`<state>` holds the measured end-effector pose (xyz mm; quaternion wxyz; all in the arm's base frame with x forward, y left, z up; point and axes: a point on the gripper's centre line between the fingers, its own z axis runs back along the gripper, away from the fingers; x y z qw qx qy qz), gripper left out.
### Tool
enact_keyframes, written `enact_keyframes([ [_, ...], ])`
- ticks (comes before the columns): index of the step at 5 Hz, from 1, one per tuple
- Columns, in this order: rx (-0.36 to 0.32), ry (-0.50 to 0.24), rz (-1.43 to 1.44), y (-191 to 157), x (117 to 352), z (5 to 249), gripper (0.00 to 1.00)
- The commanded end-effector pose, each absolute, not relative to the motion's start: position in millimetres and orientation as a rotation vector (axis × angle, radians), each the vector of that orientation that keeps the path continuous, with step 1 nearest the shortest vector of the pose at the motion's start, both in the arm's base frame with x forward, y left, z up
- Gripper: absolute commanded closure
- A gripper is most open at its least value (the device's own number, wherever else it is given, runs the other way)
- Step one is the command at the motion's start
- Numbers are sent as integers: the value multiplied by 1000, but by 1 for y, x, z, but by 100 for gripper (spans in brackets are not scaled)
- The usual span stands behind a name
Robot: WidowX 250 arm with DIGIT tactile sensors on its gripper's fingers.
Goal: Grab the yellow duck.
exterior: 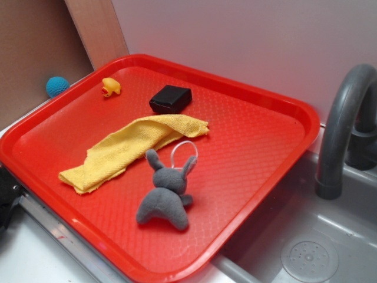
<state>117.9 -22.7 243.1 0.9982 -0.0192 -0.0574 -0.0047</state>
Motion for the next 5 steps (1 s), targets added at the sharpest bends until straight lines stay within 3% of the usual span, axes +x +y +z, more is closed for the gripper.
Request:
enact_keyframes([
  [1, -38, -115, -9, -23, 118, 243, 0],
  [2, -55, -163, 241, -4, 146, 232, 0],
  [3, -38, -165, 490, 21, 178, 214, 0],
  [5, -79, -203, 993, 64, 208, 166, 0],
])
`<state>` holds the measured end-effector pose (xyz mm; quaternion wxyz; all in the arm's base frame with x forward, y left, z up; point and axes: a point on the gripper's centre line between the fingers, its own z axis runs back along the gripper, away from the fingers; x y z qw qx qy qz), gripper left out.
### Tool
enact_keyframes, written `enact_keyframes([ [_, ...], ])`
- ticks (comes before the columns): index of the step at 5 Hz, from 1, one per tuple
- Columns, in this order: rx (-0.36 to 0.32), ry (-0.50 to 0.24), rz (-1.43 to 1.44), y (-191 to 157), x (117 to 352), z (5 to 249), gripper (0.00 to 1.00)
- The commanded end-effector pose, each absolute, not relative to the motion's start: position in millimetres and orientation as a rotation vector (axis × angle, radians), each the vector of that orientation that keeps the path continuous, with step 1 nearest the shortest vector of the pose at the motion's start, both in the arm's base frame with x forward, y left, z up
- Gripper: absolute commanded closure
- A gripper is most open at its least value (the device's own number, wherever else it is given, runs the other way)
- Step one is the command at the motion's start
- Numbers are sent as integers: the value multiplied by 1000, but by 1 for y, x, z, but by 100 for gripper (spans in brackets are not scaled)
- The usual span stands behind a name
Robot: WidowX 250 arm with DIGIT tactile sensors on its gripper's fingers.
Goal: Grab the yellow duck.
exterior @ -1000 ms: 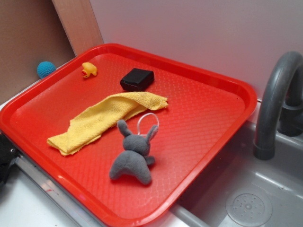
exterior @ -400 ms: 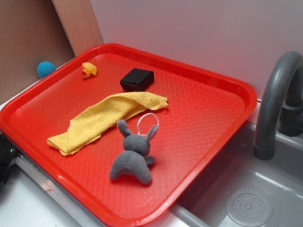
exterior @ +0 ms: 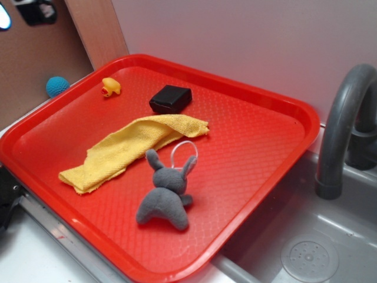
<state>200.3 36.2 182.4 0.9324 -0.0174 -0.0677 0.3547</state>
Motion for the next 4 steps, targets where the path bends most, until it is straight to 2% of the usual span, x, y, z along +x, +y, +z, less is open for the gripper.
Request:
enact_keyframes([
  [1, -95, -266, 1212, 76, 221, 141, 0],
  [2, -22, -329, 1269, 84, 244, 116, 0],
  [3, 49, -361, 1301, 88, 262, 97, 0],
  [4, 70, -346, 1309, 93, 276, 82, 0],
])
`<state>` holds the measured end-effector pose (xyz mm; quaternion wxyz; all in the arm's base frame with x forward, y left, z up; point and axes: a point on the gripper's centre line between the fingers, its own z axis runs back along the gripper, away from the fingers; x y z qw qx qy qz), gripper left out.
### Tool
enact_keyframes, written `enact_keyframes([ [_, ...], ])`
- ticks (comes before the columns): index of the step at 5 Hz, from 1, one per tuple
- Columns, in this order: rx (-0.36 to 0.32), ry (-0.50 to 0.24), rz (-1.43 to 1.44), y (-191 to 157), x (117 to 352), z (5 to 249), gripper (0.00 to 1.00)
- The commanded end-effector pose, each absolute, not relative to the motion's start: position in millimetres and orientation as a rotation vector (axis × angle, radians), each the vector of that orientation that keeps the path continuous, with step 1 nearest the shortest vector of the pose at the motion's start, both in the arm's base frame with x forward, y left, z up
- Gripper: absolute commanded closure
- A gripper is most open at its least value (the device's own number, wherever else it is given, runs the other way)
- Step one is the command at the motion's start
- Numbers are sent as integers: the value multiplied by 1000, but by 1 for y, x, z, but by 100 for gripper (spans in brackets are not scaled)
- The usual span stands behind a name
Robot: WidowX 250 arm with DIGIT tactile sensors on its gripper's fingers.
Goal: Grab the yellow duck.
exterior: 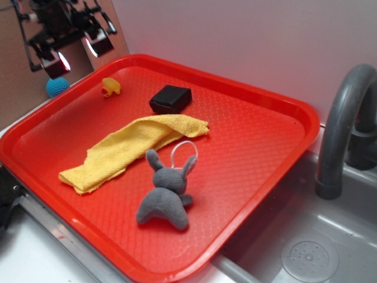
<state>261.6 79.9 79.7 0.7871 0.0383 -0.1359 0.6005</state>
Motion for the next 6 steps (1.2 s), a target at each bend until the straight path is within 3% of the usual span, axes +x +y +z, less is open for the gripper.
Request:
enact_keyframes([
  [1, 106, -325, 1294, 89, 283, 63, 0],
  [3, 101, -299, 1242, 71, 287, 43, 0],
  [4, 146, -323, 1252, 72, 283, 52, 100],
  [6, 173, -344, 1116, 60, 275, 95, 100],
])
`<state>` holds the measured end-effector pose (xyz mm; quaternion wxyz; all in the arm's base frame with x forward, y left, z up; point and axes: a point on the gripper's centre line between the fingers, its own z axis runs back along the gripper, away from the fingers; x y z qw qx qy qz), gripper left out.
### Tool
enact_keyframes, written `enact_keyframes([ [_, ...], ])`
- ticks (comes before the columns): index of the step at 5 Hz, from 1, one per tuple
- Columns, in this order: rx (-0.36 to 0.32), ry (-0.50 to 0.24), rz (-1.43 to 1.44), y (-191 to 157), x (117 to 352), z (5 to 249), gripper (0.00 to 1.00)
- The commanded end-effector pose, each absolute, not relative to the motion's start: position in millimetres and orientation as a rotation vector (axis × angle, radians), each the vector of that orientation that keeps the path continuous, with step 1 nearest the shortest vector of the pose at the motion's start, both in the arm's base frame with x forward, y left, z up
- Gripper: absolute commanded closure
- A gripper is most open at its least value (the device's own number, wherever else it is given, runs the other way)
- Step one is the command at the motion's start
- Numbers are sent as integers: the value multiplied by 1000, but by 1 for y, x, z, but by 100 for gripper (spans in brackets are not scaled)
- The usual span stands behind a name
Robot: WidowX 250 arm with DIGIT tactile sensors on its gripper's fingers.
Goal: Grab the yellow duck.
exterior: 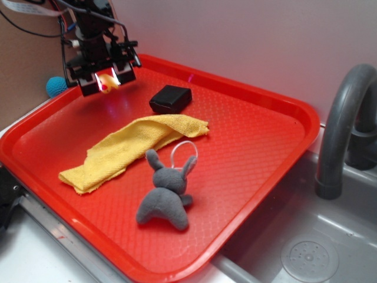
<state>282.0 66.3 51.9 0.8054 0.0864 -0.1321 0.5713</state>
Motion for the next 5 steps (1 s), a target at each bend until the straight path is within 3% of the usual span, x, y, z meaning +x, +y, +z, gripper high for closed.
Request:
enact_keyframes([
  [1, 26, -373, 885, 30, 256, 144, 100],
  [3, -76, -363, 402, -8, 206, 234, 100],
  [4, -120, -402, 442, -13, 191, 250, 100],
  [5, -177, -386, 454, -2, 194, 244, 100],
])
